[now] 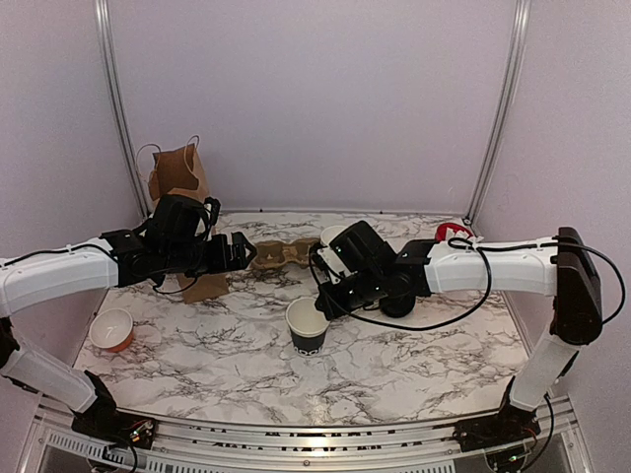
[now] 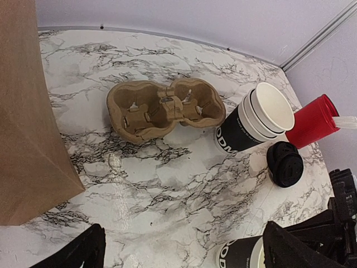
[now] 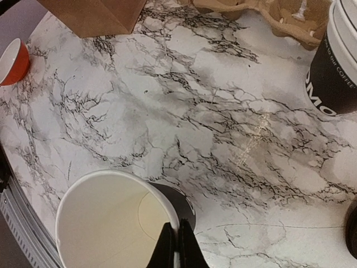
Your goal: Pack the takeout coffee
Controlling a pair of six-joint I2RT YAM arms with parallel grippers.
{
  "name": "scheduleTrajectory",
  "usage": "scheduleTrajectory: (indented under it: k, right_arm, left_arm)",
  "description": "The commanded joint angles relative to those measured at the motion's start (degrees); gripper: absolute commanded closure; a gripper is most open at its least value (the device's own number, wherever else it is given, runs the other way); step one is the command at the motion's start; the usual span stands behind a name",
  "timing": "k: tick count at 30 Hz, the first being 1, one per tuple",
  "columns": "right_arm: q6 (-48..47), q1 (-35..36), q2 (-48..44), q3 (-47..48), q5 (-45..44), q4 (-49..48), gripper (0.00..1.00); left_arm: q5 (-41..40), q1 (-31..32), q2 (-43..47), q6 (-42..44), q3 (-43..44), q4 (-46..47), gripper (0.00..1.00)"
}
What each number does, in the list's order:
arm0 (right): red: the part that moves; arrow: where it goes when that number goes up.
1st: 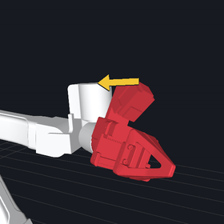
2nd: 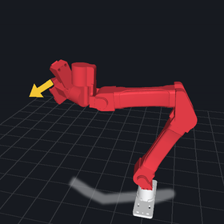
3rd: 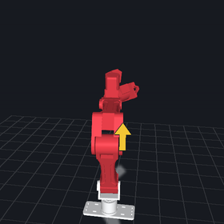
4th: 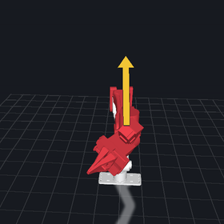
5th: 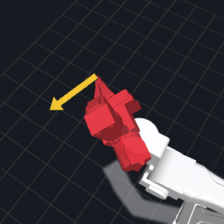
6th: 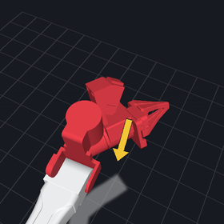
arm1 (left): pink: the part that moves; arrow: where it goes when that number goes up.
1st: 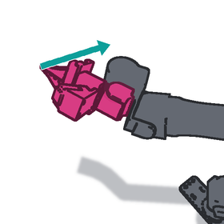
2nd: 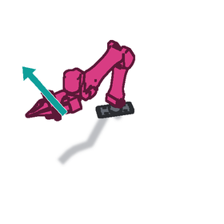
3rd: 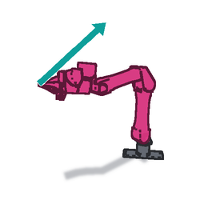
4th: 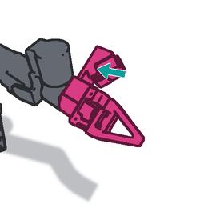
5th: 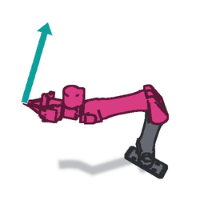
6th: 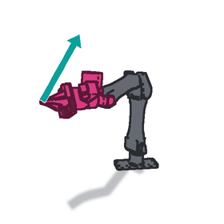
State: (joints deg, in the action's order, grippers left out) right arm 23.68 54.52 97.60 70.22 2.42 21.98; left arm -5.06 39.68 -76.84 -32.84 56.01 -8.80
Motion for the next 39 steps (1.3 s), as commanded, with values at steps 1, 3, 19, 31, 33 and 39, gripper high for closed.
scheduleTrajectory:
  k: [1, 3, 19, 31, 33, 39]
  right_arm:
    - [0.84, 0.28, -1.02, -0.13, 1.12, -2.62, 0.95]
    - [0.69, 0.24, -1.46, -0.78, 0.81, -2.64, 0.91]
    - [-1.33, -0.28, -5.74, -1.03, -5.13, 0.15, 0.65]
    - [-3.14, -2.92, -13.53, -3.77, -15.64, 1.99, 0.23]
    - [-3.74, -3.16, -14.91, -5.06, -18.72, 1.89, 0.17]
    - [-5.28, -4.12, -19.26, -10.98, -20.87, -2.22, 0.10]
  left_arm:
    - [0.00, -0.22, 1.43, -0.28, -0.41, 1.41, 0.01]
    - [-0.02, -0.23, 1.34, -0.39, -0.38, 1.37, 0.01]
    - [-0.71, -0.26, 2.14, -0.34, -0.28, 1.15, 0.01]
    - [-1.66, -0.22, 4.00, 0.45, -0.45, 1.50, 0.01]
    - [-1.94, -0.23, 4.23, 0.49, -0.59, 1.43, 0.01]
    - [-2.26, -0.25, 4.50, 0.58, -0.79, 1.49, 0.01]
